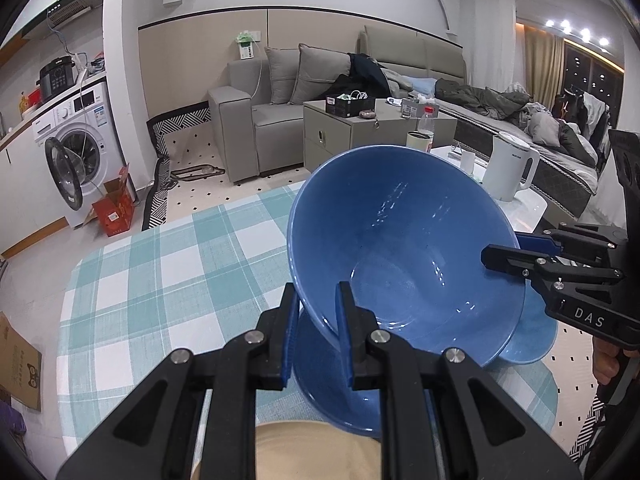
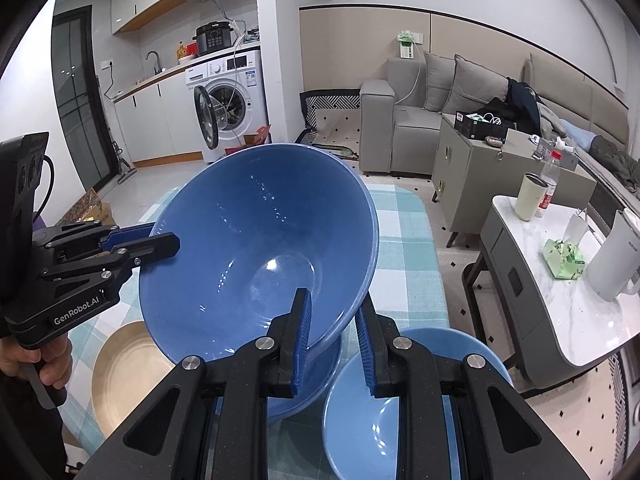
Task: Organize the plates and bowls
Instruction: 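Lift the gripped blue bowls with both grippers and carry them toward the cream plates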
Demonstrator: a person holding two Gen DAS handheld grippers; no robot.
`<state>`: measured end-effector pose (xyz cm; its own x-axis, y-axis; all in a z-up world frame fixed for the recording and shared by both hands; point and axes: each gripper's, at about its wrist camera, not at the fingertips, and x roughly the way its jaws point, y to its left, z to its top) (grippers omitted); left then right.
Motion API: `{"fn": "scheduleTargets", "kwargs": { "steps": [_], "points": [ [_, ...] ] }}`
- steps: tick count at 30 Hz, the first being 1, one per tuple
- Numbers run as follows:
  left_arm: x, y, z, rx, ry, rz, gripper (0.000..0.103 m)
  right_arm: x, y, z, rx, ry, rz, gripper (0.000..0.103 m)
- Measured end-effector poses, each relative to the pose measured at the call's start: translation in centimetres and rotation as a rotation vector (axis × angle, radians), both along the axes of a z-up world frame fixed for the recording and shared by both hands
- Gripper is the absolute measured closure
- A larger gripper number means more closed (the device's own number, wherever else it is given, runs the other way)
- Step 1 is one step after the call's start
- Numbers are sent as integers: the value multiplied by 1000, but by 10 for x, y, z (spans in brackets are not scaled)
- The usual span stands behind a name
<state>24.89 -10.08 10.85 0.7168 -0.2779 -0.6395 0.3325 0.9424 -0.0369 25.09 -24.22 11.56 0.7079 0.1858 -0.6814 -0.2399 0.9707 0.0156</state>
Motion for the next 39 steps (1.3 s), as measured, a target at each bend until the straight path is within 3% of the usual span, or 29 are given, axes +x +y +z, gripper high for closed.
{"fn": "scheduleTargets", "kwargs": {
  "steps": [39],
  "points": [
    [-5,3,-55,73,138,5,87,0,23,-63,-93,187,53,79]
  ]
}}
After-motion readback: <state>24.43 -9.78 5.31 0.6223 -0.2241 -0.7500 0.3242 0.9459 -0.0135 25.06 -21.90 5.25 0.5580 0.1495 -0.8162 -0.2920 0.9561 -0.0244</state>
